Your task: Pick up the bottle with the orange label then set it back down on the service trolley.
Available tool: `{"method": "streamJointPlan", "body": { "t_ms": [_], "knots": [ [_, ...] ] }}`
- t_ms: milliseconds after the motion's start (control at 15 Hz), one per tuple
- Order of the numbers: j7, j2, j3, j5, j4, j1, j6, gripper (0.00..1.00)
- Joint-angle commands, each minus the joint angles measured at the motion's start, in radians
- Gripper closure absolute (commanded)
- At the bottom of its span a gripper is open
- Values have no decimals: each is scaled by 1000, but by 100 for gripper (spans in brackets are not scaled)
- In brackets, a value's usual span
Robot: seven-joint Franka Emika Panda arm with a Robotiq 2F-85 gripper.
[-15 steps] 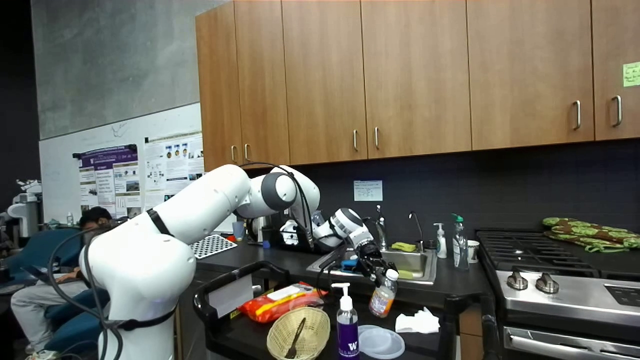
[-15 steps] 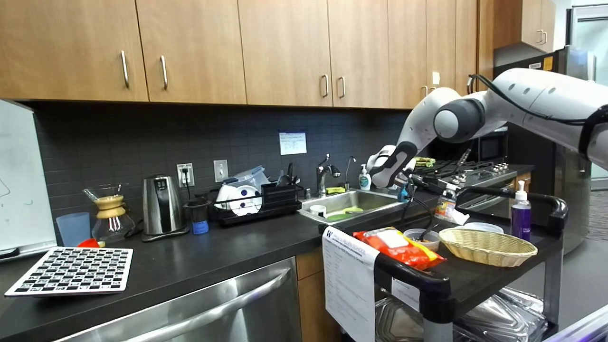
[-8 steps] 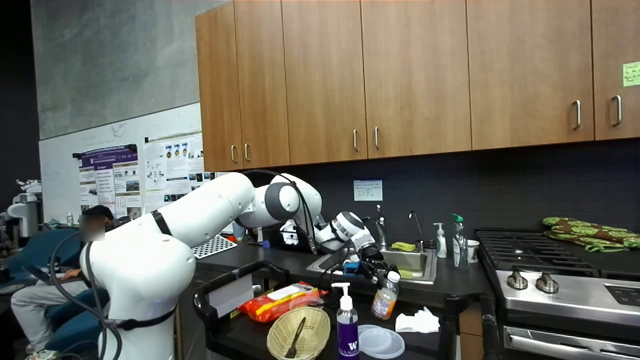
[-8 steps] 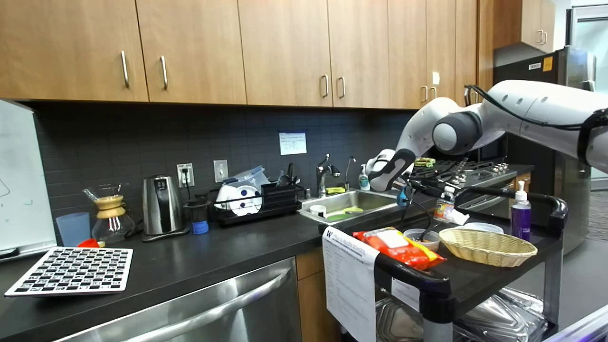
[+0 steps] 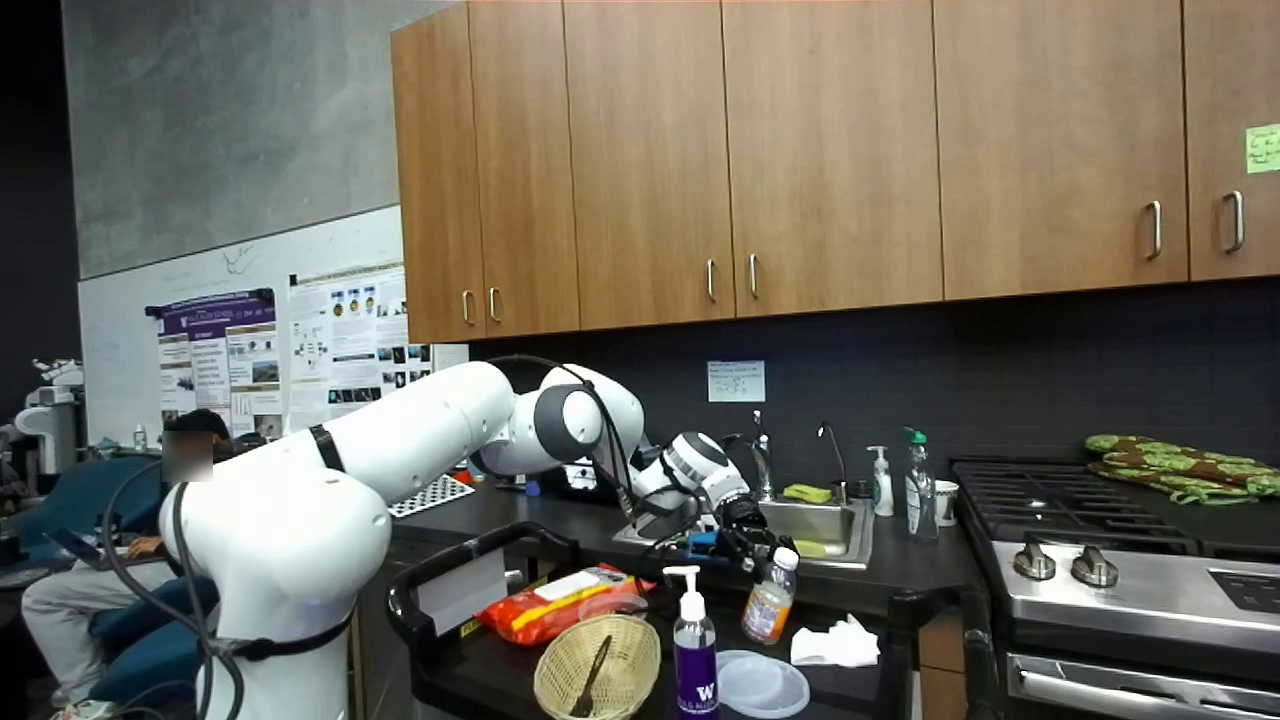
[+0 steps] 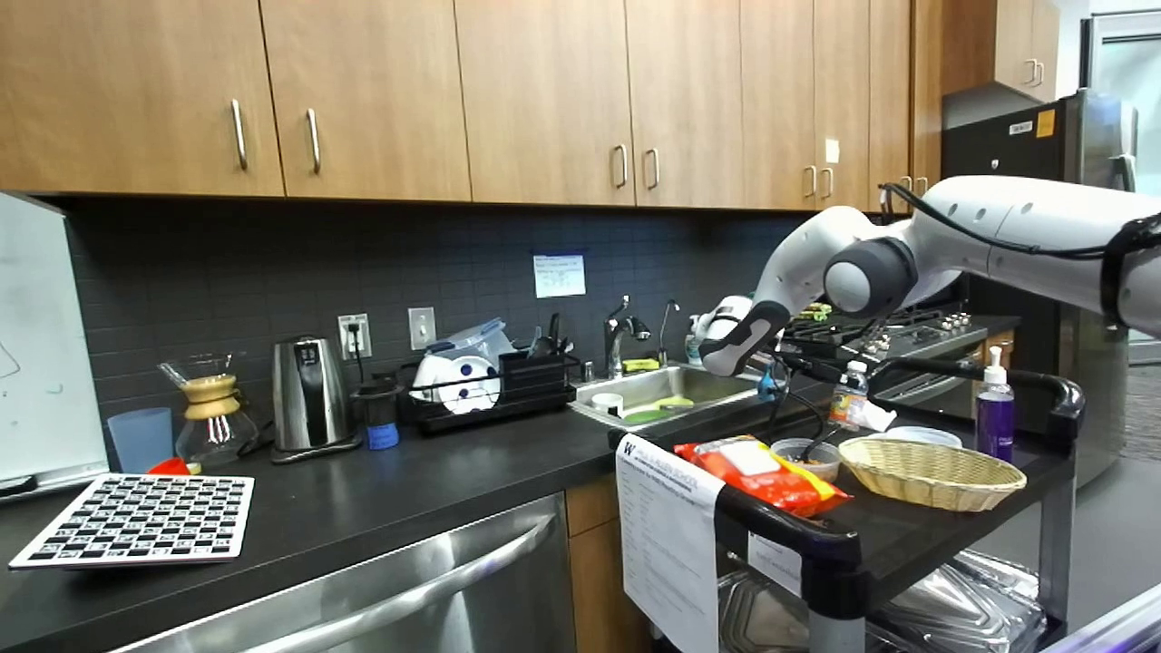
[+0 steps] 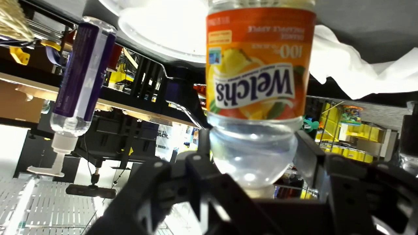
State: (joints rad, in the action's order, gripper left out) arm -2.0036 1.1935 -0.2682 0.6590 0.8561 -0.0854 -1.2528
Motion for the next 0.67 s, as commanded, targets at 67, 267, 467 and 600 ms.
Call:
{"method": "streamJointPlan", "body": {
  "t_ms": [67,267,467,600],
  "knots": [
    [33,93,-16,0,-121,-7,48,62],
    [35,122,-9,0,-155,-16,62,45],
    [43,139,3,-8,-174,-31,74,8],
    [40,146,17,-15,-182,-44,76,1]
  ]
}}
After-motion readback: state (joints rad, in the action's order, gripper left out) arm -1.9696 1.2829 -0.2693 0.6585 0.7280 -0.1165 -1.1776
